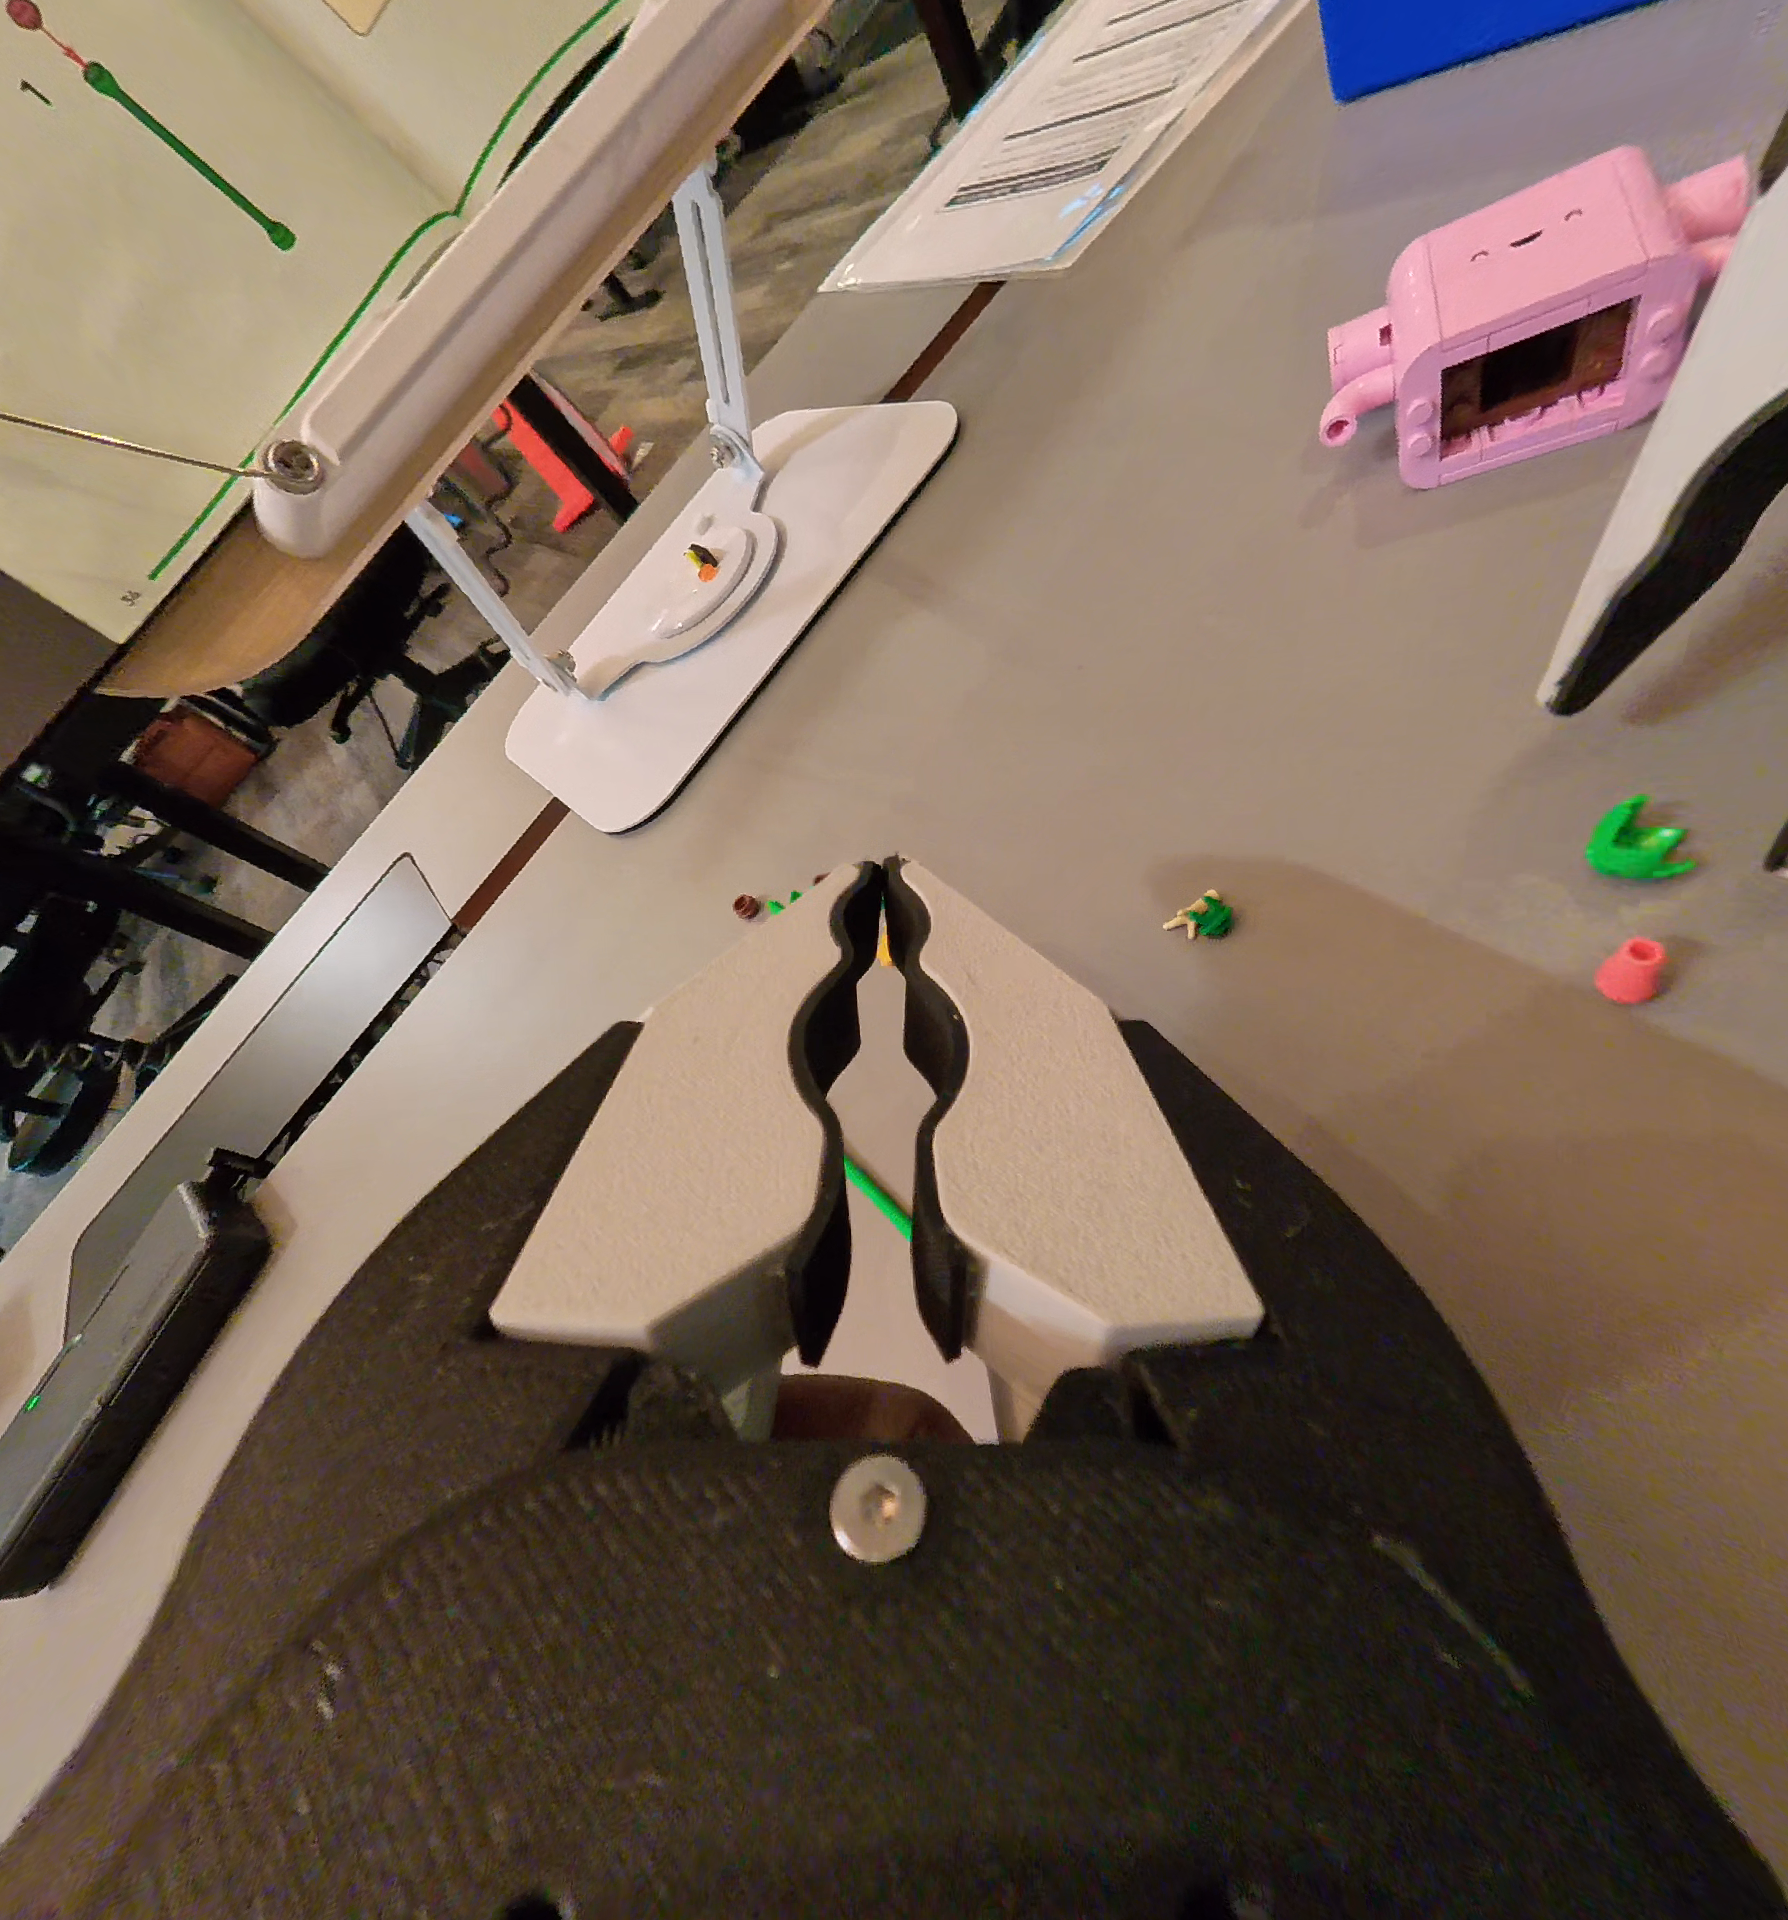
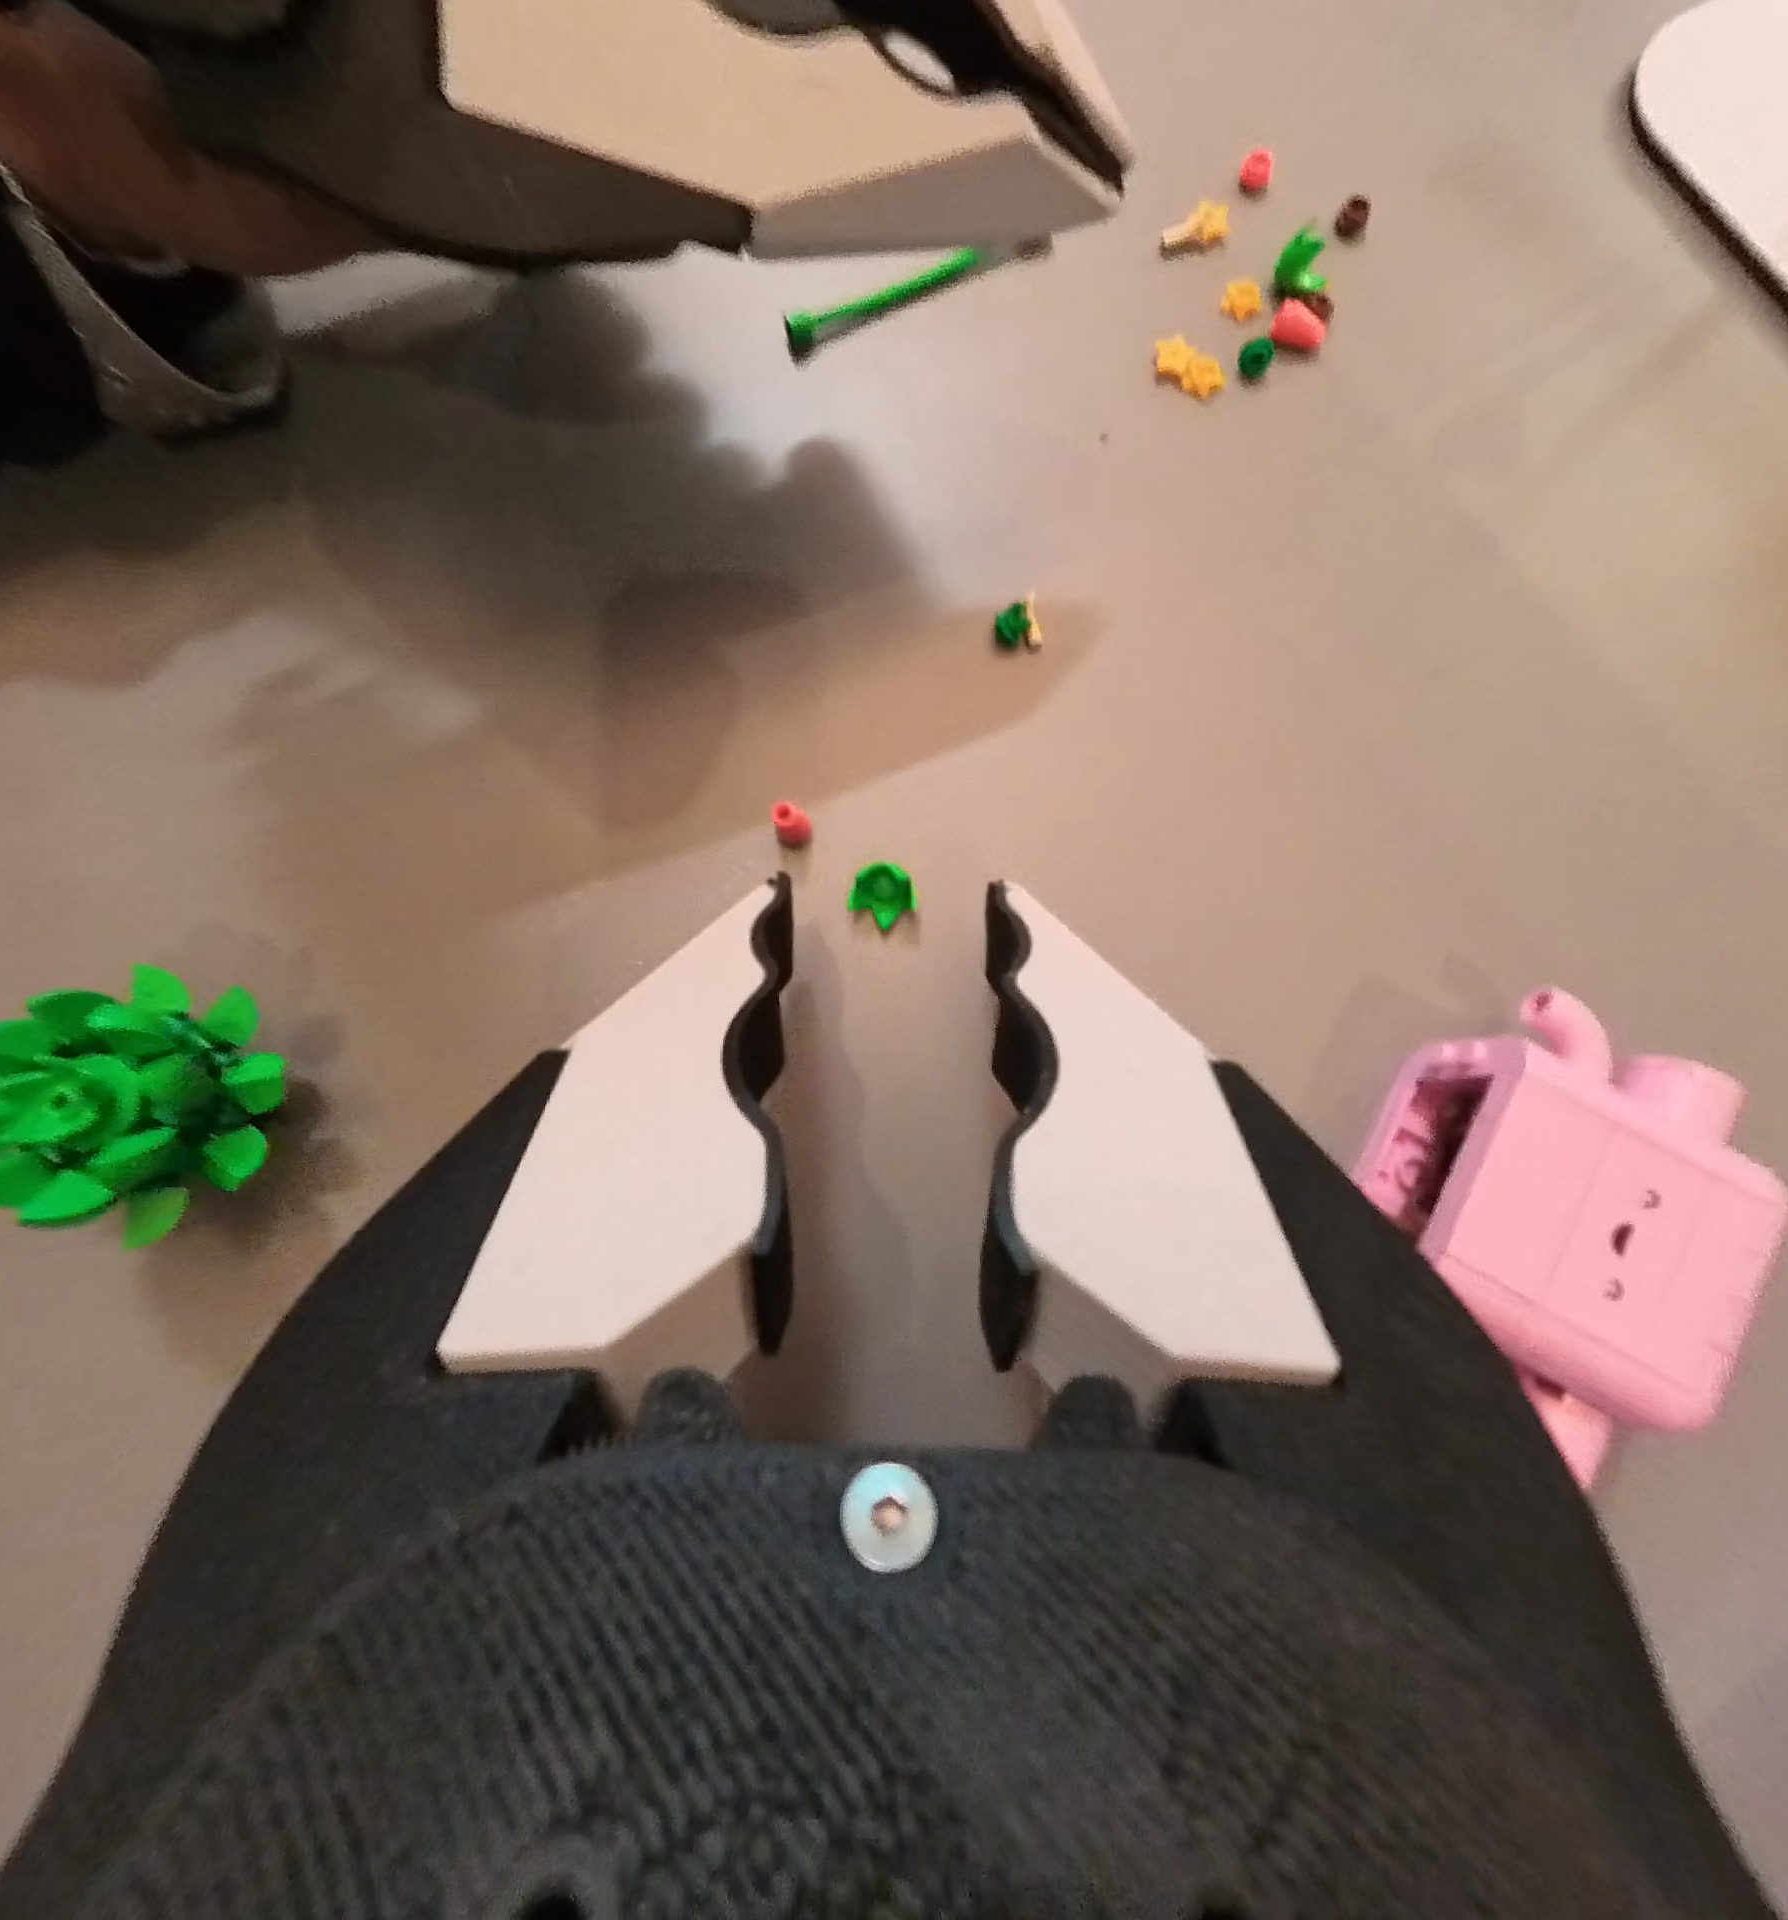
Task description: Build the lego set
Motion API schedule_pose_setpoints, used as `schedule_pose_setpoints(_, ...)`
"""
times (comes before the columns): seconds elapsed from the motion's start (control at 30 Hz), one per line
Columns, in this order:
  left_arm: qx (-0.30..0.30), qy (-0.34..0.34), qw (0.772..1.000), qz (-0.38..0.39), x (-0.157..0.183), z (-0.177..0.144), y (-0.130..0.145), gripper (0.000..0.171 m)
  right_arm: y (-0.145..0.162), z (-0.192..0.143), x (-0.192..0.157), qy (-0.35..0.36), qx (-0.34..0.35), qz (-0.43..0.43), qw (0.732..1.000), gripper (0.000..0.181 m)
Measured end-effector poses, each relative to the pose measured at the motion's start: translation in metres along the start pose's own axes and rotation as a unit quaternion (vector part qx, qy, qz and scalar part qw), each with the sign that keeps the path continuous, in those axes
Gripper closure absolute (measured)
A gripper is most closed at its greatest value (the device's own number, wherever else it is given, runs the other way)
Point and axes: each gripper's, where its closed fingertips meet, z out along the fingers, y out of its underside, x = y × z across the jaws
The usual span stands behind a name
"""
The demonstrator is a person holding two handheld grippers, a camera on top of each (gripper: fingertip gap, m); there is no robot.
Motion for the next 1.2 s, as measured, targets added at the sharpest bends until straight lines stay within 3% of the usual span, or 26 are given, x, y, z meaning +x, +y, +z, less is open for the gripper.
schedule_pose_setpoints(0.1,-0.003,0.005,1.0,0.005,0.003,0.001,0.001,0.17,0.012,0.003,0.003,0.01,-0.006,0.0,1.0,0.144)
schedule_pose_setpoints(0.27,-0.006,0.009,1.0,0.014,0.008,0.003,0.002,0.17,-0.001,0.005,-0.009,0.001,0.053,-0.022,0.998,0.146)
schedule_pose_setpoints(0.4,-0.007,0.013,1.0,0.012,0.009,0.004,0.003,0.17,-0.003,0.012,-0.016,0.002,0.044,-0.05,0.998,0.15)
schedule_pose_setpoints(0.53,-0.01,0.016,1.0,0.016,0.011,0.005,0.004,0.17,-0.003,0.017,-0.014,-0.003,0.048,-0.037,0.998,0.152)
schedule_pose_setpoints(0.7,-0.014,0.022,0.999,0.021,0.015,0.006,0.004,0.17,-0.009,0.0,0.002,0.018,0.101,0.004,0.995,0.159)
schedule_pose_setpoints(0.83,-0.014,0.029,0.999,0.028,0.02,0.007,0.003,0.17,0.002,0.008,0.008,0.031,0.068,-0.007,0.997,0.159)
schedule_pose_setpoints(0.93,-0.016,0.032,0.999,0.03,0.022,0.008,0.004,0.17,0.004,0.015,0.008,0.055,0.044,-0.048,0.996,0.17)
schedule_pose_setpoints(1.03,-0.016,0.033,0.999,0.029,0.023,0.008,0.004,0.17,0.002,0.018,0.007,0.071,0.035,-0.076,0.994,0.179)
schedule_pose_setpoints(1.2,-0.017,0.034,0.999,0.032,0.023,0.008,0.004,0.17,-0.002,0.009,0.013,0.109,0.036,-0.116,0.987,0.179)
